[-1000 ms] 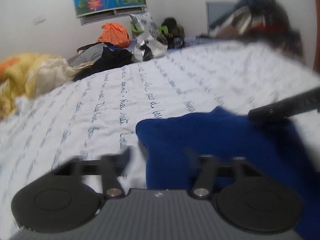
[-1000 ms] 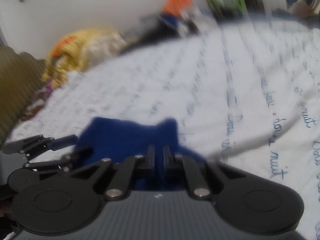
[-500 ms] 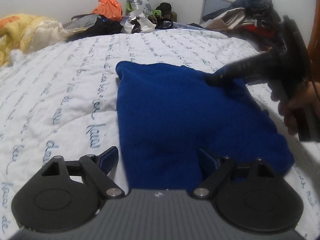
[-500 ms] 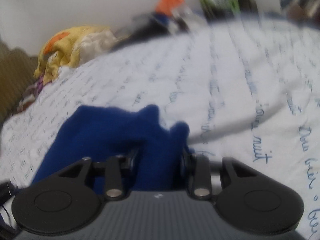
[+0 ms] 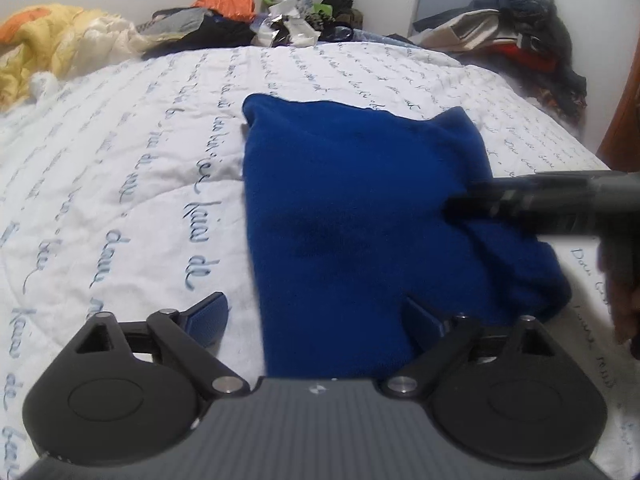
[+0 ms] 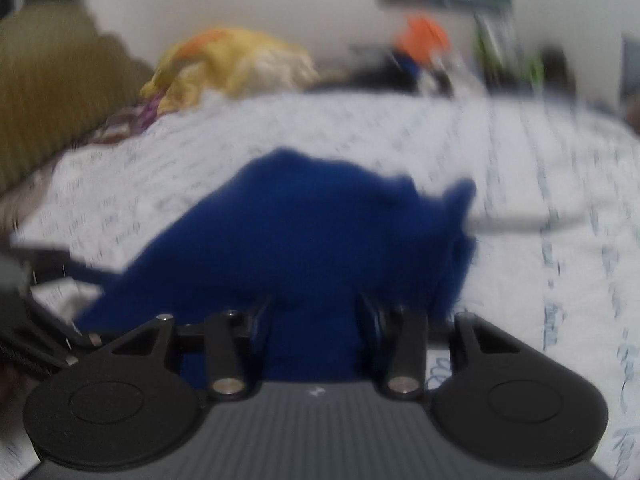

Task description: Fold small clothes

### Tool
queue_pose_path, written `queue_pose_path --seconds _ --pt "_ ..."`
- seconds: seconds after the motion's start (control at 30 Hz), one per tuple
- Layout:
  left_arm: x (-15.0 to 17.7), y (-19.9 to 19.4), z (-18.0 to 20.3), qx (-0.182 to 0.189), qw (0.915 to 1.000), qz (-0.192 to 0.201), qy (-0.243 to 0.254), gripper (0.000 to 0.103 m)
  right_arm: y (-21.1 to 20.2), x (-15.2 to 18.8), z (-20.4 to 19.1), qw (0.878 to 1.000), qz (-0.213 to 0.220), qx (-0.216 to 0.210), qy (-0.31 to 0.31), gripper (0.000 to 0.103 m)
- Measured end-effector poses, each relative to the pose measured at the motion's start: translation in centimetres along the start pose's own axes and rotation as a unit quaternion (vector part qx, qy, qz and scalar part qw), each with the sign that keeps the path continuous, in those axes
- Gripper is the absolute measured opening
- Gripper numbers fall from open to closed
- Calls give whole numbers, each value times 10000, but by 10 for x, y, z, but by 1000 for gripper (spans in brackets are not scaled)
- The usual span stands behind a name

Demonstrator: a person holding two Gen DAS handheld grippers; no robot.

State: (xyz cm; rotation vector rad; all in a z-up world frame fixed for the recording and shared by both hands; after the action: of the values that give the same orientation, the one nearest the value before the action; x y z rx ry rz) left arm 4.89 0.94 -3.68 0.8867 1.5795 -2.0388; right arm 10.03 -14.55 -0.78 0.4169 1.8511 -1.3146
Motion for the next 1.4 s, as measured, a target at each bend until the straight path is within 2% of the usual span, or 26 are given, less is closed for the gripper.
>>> queue_pose_path --seconds 0.07,0.17,0.2,0.27,0.3,0.33,0.4,0.47,0.5,0.53,0.57,0.63,0.67,0.7,0.77,0.83,0.97,1.07,1.13,1.17,1.23,1.33,1.37,1.4 --pt "5 -7 -3 18 10000 -33 -84 89 -14 -7 4 9991 -104 44 398 46" --pt "10 -9 -2 -30 10000 -5 -48 90 -39 -4 -9 9994 130 -74 321 51" --pt "10 -9 0 -59 10000 -9 -17 90 -39 4 -17 9997 52 -135 191 57" --pt "10 -7 2 -83 10000 -21 -5 92 -17 29 -20 9984 -475 73 -289 58" --pt "10 -7 2 -94 10000 -21 6 92 -19 33 -21 9978 -180 160 -618 58" --pt "10 -7 2 -95 9999 -32 2 92 -21 34 -19 9980 -190 171 -585 58" --pt "11 -9 1 -89 10000 -26 -24 92 -32 25 -16 9996 -226 177 -61 59" --pt "11 -9 1 -108 9999 -6 -15 93 -46 15 -22 9998 -20 196 47 60" --pt "11 -9 1 -122 9999 -8 -16 93 -51 12 -29 9998 103 147 -36 67" --pt "11 -8 2 -136 9999 -13 -14 93 -50 12 -35 9998 121 80 -134 79" --pt "11 -8 2 -142 9999 -22 -13 93 -43 15 -38 9997 20 71 -227 83" --pt "11 -8 1 -121 9999 -37 -24 93 -21 35 -32 9980 -395 258 -425 83" --pt "11 -10 0 -122 9999 -48 -30 93 -23 37 -33 9966 -102 319 -748 83" --pt "12 -12 -1 -124 9999 -61 -50 93 -24 38 -32 9961 -117 347 -808 83" --pt "14 -20 -4 -95 9999 -52 -95 88 -32 33 -28 9973 -243 431 -550 83" --pt "17 -31 -7 -97 9999 3 -66 88 -45 30 -21 9979 -274 522 -269 84" --pt "25 -45 -8 -111 9999 29 15 88 -75 40 -10 9984 -158 440 311 84" --pt "30 -39 -2 -53 9999 -123 9 88 -75 52 -6 9969 -235 501 553 90" --pt "30 -33 0 23 9997 -189 -163 89 -66 64 2 9936 -499 631 797 90" --pt "28 -32 0 132 9993 -191 -298 89 -61 67 6 9913 -647 504 1031 92" --pt "21 -31 -2 573 9948 -225 -805 87 -59 64 10 9884 -590 153 1391 92" --pt "13 -27 -6 1382 9738 -426 -1757 85 -50 53 18 9722 -747 -487 2164 92" --pt "12 -25 -8 1453 9701 -463 -1889 83 -46 51 21 9650 -804 -689 2398 92" --pt "10 -23 -8 1437 9703 -474 -1888 78 -43 50 23 9615 -804 -802 2501 91"
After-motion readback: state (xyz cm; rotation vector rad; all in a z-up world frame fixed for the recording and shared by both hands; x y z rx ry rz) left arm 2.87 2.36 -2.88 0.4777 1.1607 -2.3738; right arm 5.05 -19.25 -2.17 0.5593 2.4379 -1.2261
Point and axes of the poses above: each gripper's, at about its wrist camera, not at the fingertips, and y roughly the way its jaws point, z to its right, x to its underside, the point moved 9 cm from there along y, roughly the way its jaws point, and after that the axes turned 5 degrees about x, right-handed, at the moved point
